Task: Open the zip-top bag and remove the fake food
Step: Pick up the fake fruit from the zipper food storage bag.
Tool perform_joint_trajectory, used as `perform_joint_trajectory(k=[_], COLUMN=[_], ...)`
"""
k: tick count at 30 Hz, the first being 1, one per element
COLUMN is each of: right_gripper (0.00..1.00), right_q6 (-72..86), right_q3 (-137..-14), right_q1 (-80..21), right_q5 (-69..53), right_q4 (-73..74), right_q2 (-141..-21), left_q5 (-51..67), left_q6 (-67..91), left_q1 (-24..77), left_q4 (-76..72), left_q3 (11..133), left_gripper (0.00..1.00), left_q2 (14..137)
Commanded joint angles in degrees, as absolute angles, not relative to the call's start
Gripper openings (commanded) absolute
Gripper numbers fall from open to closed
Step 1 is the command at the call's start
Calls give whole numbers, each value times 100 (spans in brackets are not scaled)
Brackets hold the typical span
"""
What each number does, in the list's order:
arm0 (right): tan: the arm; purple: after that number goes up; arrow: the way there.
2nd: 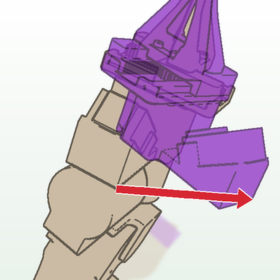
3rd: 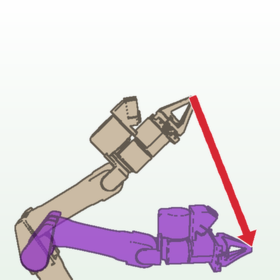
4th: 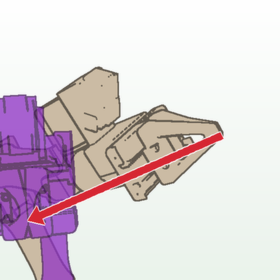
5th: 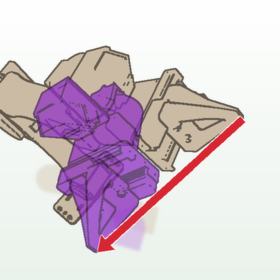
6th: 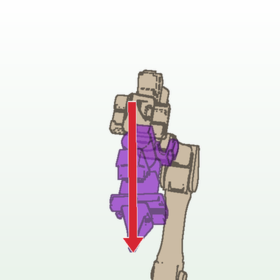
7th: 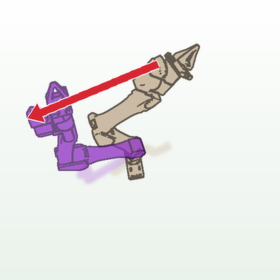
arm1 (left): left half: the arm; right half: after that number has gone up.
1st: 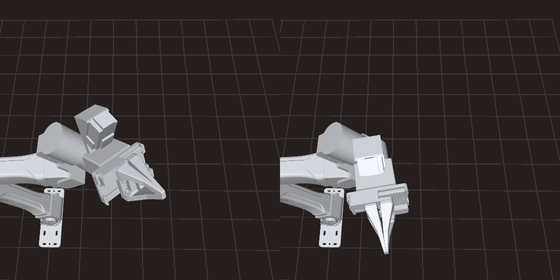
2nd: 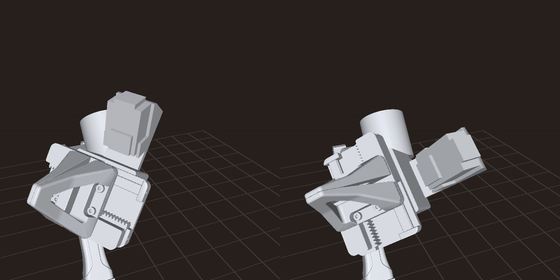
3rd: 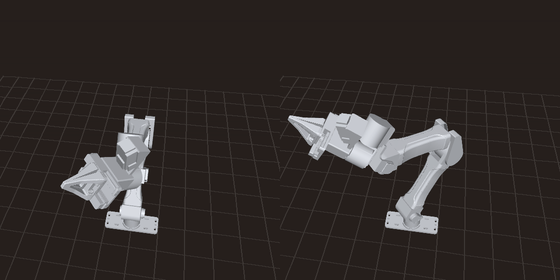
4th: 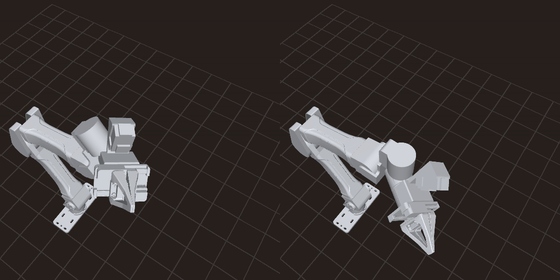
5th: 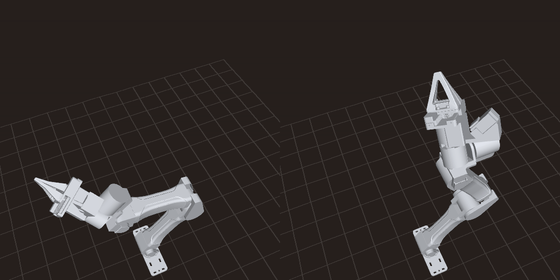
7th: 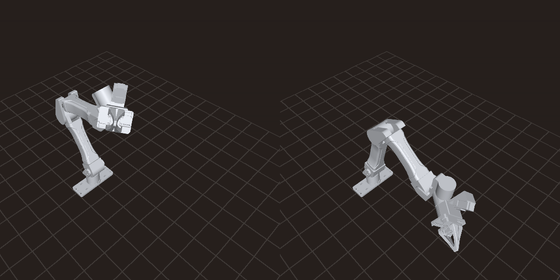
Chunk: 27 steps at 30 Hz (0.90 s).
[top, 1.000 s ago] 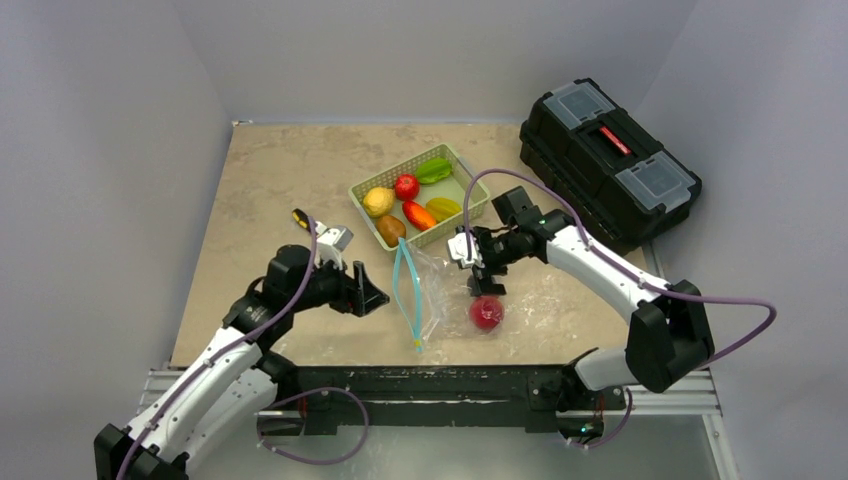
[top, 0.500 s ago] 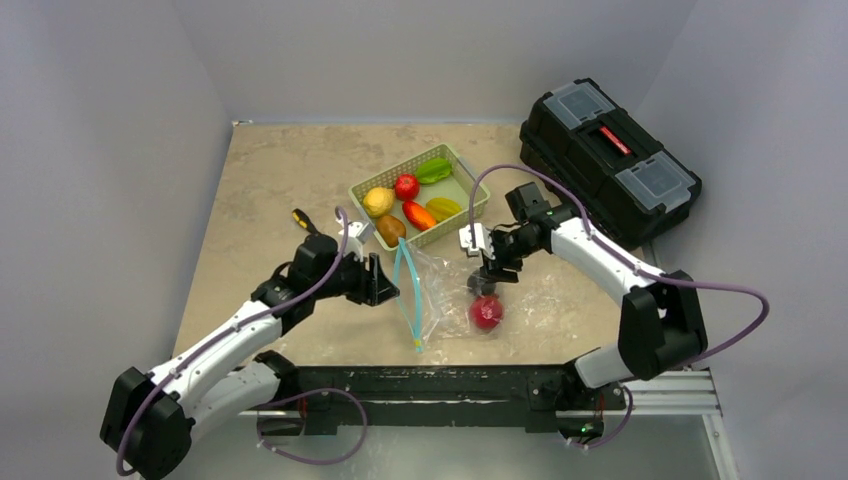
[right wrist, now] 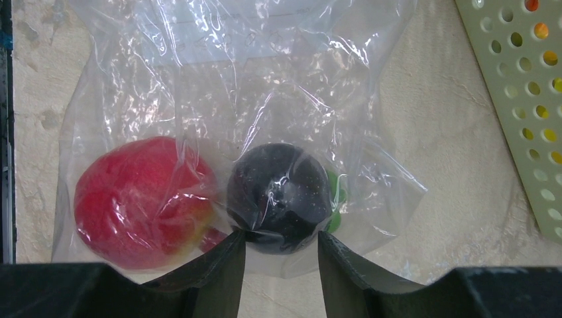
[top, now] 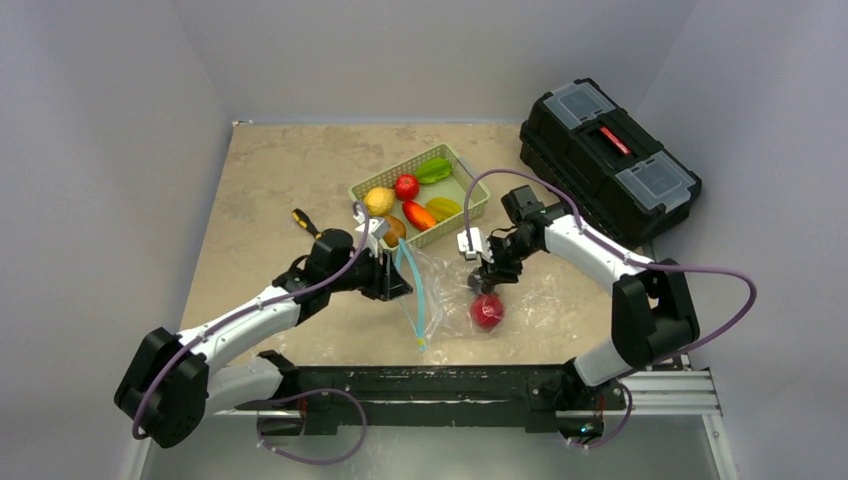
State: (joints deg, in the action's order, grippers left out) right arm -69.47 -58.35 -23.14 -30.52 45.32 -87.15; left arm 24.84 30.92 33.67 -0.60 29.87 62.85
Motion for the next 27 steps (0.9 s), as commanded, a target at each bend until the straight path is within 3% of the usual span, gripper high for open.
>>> perform_joint_trajectory(k=[1,16,27], right_gripper=[40,15,9], right_q6=[-6997,-6623,-6331], right_q3=[-5832,-5757,-5792], right_q1=[-2371,-2624,-2703], right_q5=[-3050,-3031,-3205], right_q4=[4466,3972,3740], right_q2=[-8810,-9065,-9065], left_q5=[2638,2469,2528], left_q6=[3081,2830,2889], left_q1=[3464,3726,3771], left_q4=[-626,-937,-1266], left_q3=[2997,2971,2915], left_gripper=[40,37,41], left_q2=[6553,7473,7616])
